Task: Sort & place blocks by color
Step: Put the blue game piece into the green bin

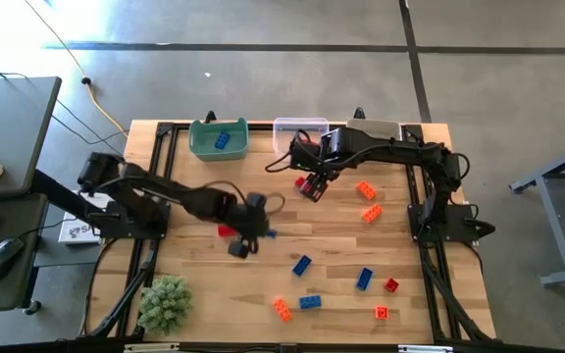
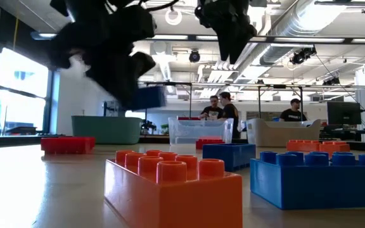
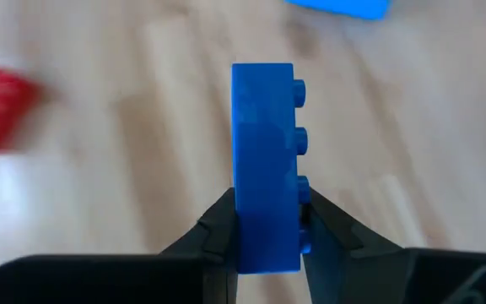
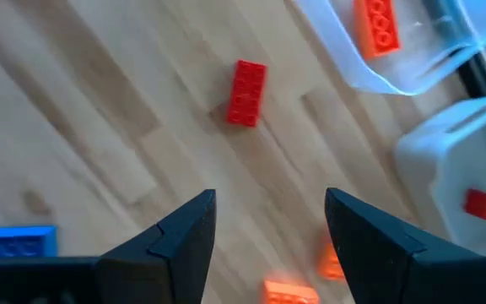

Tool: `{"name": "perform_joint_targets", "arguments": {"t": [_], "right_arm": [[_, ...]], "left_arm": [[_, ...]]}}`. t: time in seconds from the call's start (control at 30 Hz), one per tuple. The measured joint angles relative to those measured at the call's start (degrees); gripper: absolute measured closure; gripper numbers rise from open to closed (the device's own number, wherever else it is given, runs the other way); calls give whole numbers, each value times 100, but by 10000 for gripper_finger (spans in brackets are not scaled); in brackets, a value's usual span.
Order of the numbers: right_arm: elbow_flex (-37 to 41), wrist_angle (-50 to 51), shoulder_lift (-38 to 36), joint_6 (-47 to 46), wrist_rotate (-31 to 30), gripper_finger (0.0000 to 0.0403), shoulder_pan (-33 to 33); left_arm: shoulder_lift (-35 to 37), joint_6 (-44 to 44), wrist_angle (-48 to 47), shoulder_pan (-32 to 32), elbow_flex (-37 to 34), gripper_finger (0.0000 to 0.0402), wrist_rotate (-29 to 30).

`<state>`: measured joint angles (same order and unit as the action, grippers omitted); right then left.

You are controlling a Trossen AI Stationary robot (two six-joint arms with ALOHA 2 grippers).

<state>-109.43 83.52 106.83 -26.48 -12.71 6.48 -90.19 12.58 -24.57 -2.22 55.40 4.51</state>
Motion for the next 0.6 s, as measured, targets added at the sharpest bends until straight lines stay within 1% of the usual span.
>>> {"name": "perform_joint_targets", "arguments": {"t": [0.23, 0.33, 0.47, 0.6], "right_arm": [[79, 315, -7, 194, -675, 192, 2], [314, 347, -4, 330, -719, 192, 51], [826, 370, -2, 433, -763, 192, 143], [1366, 374, -26, 433, -797, 192, 280]], "left_arm": [[710, -151, -187, 756, -7, 336, 557], [961, -204, -320, 1153, -6, 336, 883], [1190, -215, -393, 1733, -4, 336, 1319], [1255, -343, -492, 2396, -4, 336, 1410]]}}
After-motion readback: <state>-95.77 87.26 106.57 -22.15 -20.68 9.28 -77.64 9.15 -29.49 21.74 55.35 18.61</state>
